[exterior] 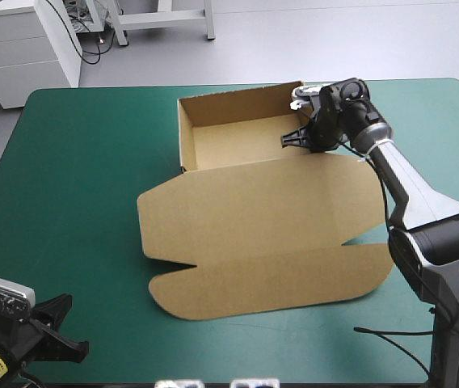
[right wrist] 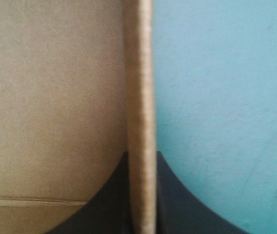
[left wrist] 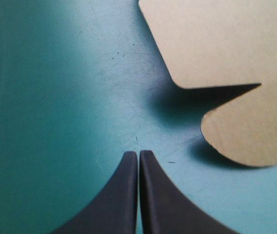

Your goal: Fold the box

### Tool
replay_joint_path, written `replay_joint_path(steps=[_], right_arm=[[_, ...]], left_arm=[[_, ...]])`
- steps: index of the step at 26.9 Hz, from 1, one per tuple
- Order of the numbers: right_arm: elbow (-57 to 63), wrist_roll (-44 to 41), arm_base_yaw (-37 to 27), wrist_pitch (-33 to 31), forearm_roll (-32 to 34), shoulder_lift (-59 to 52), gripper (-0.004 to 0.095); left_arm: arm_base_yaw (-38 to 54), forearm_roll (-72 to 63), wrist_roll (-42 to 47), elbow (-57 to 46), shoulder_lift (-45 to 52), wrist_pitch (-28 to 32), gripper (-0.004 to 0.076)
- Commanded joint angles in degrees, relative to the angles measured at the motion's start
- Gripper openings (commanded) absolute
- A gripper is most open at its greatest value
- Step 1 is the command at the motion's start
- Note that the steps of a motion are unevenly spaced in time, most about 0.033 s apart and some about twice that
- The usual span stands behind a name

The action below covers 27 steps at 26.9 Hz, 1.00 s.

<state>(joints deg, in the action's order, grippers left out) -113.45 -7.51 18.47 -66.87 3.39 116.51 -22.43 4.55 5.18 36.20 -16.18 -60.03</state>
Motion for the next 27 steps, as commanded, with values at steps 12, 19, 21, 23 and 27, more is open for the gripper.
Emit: replay_joint_path(steps=[12, 19, 21, 23, 27], right_arm=[[-20.5, 5.95, -21.65, -4.68, 4.87, -6.0, -0.0019], [-20.5, 5.95, -33.97, -4.68, 4.61, -3.18, -0.0019], [-20.5, 5.95, -36.55, -4.68, 3.26, -1.81, -0.0019], [-20.07, 5.95, -39.58, -4.68, 0.23, 0.94, -0.0019], [-12.05, 6.6, -41.5, -4.68, 4.65, 4.86, -0.0017]], left_arm=[[-0.2, 0.15, 0.43, 1.21, -0.6, 1.81, -0.0008], [-0.2, 0.29, 0.43, 1.21, -0.6, 1.72, -0.0008], [-0.2, 0.29, 0.29, 1.21, -0.6, 1.58, -0.0008], [-0.2, 0.29, 0.29, 1.21, -0.6, 1.58, -0.0008], [-0.2, 0.68, 0.29, 1.21, -0.6, 0.96, -0.0008]])
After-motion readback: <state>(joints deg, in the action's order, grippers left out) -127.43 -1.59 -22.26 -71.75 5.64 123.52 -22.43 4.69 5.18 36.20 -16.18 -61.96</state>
